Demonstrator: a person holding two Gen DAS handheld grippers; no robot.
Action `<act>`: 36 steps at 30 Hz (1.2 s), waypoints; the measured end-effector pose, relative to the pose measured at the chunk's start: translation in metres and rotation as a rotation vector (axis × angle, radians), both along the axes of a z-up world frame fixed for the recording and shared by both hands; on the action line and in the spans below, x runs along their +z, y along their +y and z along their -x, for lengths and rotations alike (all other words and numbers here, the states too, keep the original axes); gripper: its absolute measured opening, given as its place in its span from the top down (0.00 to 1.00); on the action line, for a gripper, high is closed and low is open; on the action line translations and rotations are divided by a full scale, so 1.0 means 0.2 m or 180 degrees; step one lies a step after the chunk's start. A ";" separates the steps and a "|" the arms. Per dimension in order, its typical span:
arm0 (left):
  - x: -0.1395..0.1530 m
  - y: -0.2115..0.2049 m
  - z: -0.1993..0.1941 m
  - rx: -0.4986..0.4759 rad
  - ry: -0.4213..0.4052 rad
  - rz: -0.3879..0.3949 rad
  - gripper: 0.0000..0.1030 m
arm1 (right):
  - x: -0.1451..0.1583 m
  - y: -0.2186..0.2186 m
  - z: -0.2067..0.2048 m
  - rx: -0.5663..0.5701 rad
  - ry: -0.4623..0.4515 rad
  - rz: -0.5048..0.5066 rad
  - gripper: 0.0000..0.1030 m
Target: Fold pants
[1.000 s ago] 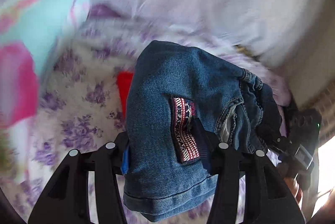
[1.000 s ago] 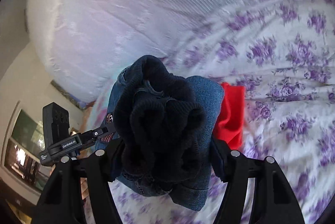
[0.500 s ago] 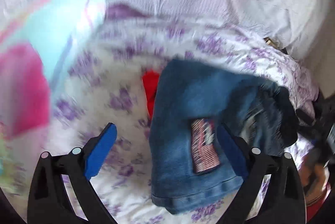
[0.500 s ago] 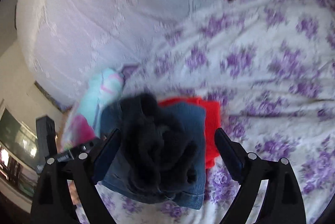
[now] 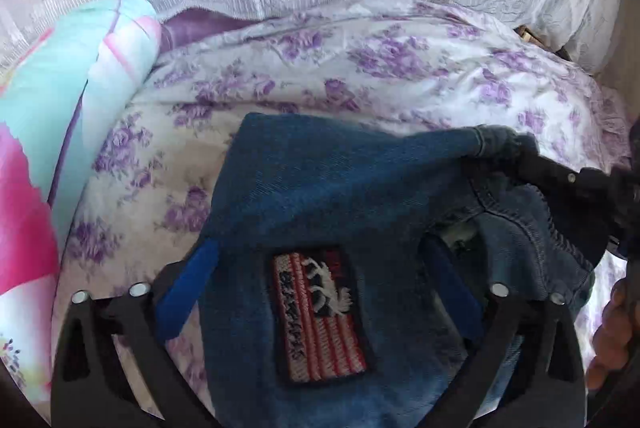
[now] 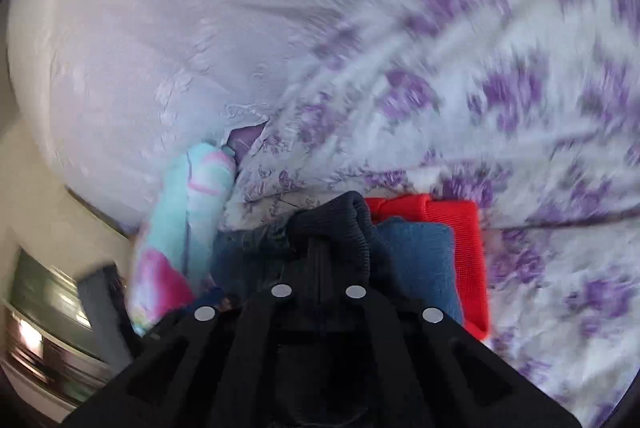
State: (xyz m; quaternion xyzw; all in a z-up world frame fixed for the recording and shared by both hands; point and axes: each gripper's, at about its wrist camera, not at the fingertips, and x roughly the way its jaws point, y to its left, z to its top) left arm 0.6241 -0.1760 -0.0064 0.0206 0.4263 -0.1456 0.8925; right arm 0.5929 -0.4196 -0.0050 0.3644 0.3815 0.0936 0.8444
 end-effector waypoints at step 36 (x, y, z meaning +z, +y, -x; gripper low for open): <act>0.24 0.27 1.03 0.0149 -0.1173 -0.0414 0.07 | 0.20 0.39 0.36 -0.0157 -0.0287 0.2282 0.08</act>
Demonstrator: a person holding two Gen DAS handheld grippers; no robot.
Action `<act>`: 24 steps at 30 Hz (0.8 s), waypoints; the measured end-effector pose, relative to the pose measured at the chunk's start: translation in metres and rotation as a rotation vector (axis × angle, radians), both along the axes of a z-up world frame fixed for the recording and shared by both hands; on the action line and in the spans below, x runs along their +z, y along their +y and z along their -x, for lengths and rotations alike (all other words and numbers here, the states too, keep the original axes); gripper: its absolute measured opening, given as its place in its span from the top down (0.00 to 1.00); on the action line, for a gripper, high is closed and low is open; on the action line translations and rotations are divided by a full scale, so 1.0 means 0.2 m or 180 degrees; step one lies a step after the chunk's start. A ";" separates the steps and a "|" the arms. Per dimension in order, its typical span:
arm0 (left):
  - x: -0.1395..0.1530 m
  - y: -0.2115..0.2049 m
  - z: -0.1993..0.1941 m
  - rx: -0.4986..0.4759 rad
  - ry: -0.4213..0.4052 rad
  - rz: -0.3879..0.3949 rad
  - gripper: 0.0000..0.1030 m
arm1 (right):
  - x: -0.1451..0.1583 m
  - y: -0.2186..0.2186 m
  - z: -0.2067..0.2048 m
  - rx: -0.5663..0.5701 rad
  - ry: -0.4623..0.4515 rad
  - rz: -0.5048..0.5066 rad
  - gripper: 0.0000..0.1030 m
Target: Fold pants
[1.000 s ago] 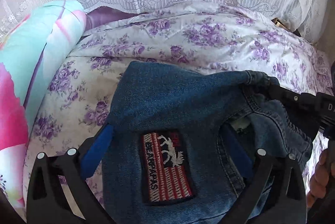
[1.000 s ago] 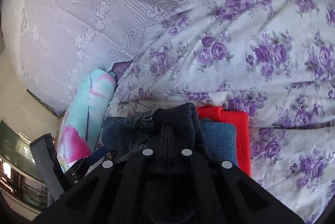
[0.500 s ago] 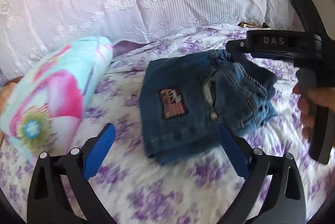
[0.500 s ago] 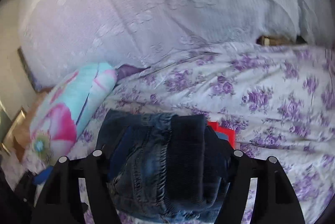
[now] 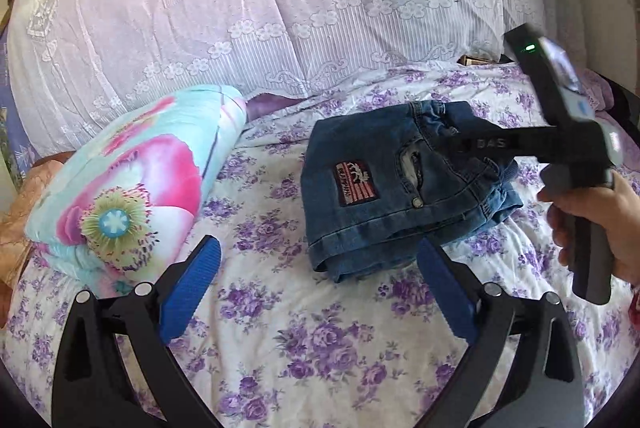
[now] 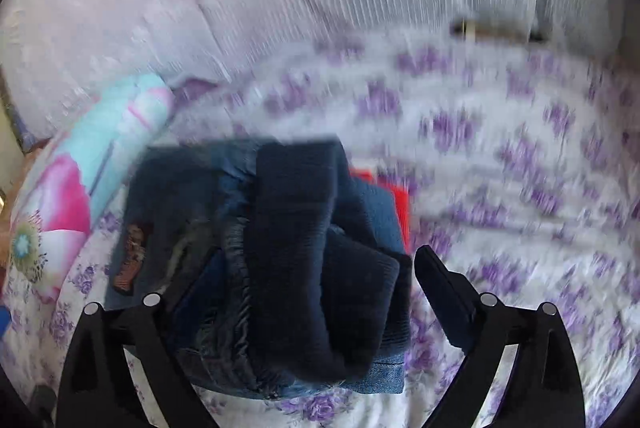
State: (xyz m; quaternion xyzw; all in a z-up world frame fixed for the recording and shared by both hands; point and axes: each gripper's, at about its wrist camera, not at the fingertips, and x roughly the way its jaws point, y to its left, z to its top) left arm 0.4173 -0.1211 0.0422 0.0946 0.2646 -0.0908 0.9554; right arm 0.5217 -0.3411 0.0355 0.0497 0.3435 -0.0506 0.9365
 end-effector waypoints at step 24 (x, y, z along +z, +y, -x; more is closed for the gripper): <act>-0.04 0.17 0.81 0.0192 -0.0110 0.0189 0.04 | -0.02 0.42 1.43 -0.0407 -0.0570 0.0144 0.03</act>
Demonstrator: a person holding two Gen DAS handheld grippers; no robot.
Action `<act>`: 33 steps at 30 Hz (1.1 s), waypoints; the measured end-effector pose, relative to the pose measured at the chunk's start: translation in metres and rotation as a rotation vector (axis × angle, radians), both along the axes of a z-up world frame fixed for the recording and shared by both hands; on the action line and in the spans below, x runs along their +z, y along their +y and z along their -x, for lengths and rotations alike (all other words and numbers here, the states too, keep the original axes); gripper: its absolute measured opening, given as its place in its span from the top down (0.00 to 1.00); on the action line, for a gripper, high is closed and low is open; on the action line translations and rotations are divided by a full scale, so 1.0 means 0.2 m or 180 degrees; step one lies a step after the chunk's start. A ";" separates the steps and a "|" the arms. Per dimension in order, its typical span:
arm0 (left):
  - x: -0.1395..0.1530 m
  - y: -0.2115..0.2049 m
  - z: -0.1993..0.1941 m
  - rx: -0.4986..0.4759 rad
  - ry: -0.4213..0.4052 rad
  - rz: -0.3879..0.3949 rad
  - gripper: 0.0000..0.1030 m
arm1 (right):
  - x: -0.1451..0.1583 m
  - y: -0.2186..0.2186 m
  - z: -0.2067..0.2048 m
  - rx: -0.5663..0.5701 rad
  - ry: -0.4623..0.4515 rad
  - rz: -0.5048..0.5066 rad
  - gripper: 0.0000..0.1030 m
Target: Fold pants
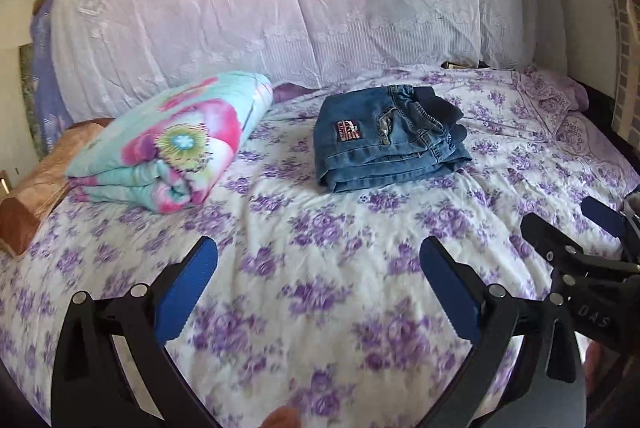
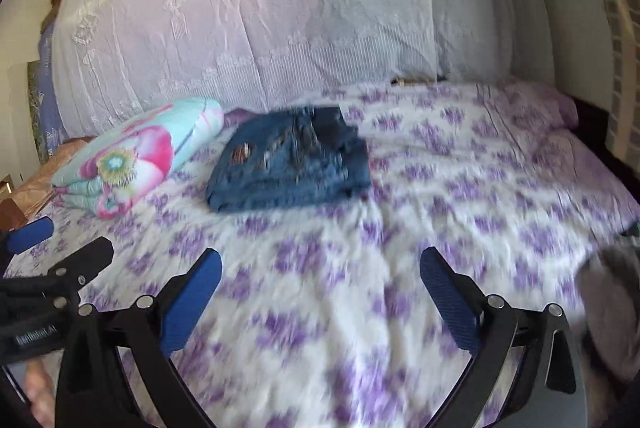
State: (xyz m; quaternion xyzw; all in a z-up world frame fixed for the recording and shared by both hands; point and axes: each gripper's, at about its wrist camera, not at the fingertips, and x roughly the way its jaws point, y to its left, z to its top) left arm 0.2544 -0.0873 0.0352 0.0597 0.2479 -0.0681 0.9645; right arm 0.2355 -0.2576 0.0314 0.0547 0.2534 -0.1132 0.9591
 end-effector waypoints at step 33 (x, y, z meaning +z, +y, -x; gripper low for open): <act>-0.02 0.05 0.08 -0.0034 -0.0007 0.0057 0.04 | -0.05 0.22 0.10 0.0193 -0.0150 0.0577 0.03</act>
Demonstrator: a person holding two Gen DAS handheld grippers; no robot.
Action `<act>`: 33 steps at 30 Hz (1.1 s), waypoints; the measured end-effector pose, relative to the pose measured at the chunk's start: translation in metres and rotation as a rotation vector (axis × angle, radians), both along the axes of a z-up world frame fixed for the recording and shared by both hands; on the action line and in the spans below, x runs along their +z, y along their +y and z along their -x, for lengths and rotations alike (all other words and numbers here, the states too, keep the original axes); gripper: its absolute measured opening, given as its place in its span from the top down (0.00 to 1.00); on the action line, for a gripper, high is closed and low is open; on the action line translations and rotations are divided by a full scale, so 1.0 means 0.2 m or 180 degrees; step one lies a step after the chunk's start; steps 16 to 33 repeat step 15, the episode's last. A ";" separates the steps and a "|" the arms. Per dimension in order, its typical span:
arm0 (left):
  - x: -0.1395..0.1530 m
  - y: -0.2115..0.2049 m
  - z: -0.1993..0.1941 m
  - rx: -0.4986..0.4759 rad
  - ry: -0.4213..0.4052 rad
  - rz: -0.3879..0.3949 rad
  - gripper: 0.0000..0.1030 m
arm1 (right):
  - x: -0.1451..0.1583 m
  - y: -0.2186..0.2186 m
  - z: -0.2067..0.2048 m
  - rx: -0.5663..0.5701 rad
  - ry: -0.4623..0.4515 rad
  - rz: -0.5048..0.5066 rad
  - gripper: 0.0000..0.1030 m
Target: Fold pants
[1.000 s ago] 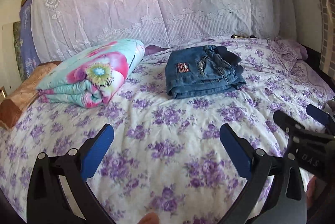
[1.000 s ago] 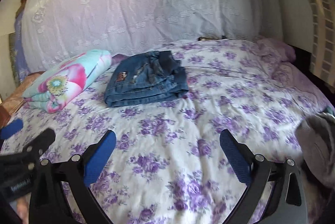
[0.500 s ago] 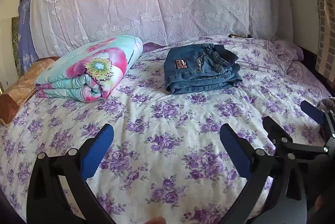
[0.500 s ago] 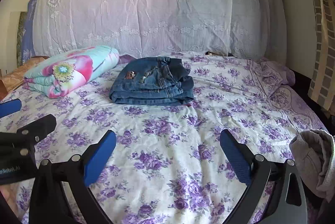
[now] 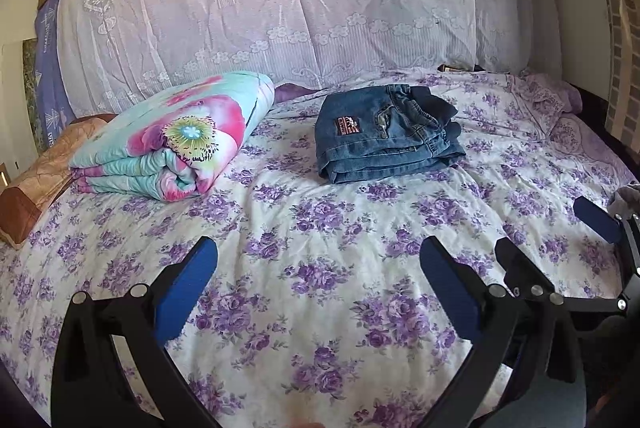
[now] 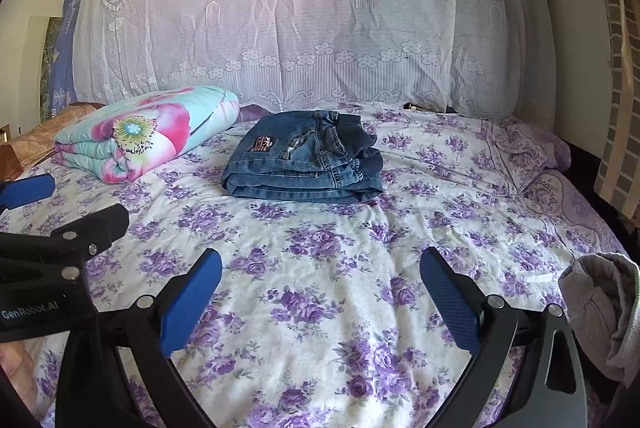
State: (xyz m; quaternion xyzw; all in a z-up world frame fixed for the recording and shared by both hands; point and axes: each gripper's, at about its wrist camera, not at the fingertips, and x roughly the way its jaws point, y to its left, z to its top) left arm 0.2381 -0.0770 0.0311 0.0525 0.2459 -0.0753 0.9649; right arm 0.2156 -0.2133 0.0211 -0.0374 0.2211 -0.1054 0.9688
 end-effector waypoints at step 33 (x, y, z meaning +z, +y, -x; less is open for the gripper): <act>0.00 0.04 -0.01 0.0039 -0.0004 0.0082 0.04 | 0.00 -0.02 0.00 -0.0005 0.0005 -0.0096 0.03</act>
